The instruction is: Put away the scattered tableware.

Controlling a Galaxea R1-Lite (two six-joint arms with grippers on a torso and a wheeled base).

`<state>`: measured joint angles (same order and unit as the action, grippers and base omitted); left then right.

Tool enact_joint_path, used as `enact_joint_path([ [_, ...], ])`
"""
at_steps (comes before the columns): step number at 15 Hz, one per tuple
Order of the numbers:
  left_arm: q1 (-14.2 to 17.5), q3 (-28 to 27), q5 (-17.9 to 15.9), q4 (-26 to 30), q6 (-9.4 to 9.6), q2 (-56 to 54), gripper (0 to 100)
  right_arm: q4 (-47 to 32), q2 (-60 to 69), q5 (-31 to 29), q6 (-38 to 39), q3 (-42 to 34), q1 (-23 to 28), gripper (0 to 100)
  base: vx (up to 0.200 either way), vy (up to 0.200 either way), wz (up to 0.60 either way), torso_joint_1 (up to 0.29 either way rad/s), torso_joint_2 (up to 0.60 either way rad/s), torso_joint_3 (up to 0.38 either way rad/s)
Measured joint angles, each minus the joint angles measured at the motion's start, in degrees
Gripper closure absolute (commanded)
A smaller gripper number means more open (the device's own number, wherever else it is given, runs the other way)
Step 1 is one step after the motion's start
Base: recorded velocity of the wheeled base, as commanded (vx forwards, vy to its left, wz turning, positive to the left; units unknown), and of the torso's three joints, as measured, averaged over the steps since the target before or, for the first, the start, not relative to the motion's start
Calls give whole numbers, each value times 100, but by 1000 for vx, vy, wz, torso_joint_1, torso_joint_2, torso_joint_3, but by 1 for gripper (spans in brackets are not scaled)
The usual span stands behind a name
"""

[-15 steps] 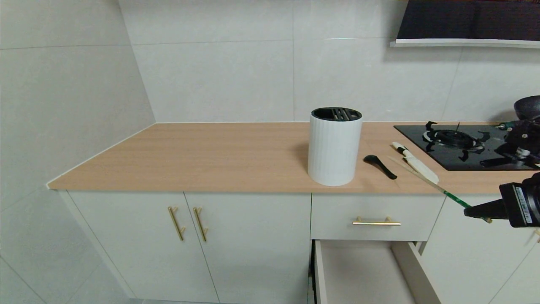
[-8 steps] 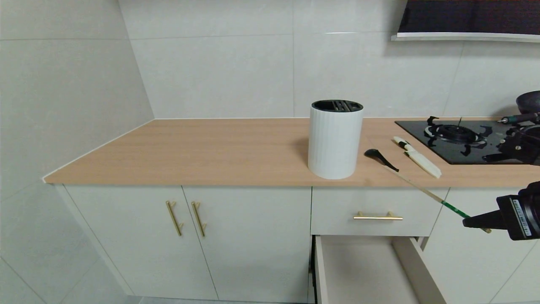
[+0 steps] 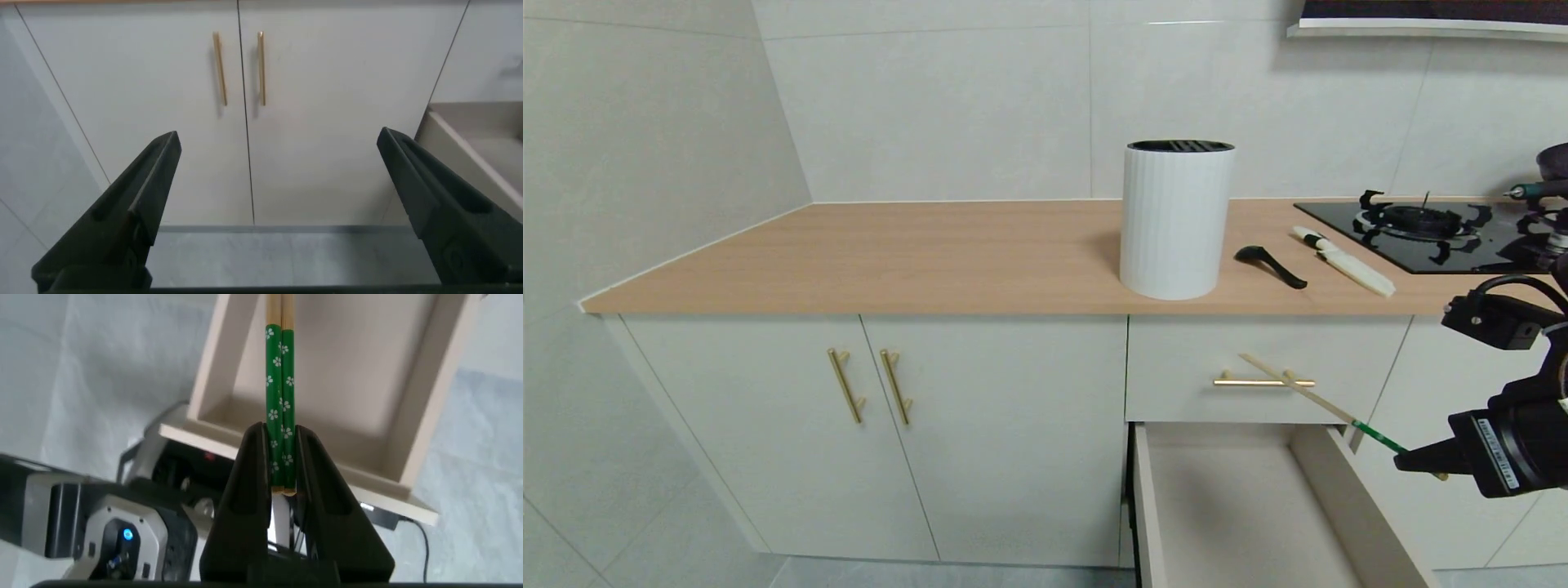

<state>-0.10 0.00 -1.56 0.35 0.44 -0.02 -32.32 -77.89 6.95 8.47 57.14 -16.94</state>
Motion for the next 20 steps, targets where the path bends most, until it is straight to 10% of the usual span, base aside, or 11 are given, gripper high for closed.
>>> enact_joint_path([
  [20,0,0,-2,0,0,0,0,1240,-2471,-94,573,-122,-323,100,0,0,0,-59,188,128],
])
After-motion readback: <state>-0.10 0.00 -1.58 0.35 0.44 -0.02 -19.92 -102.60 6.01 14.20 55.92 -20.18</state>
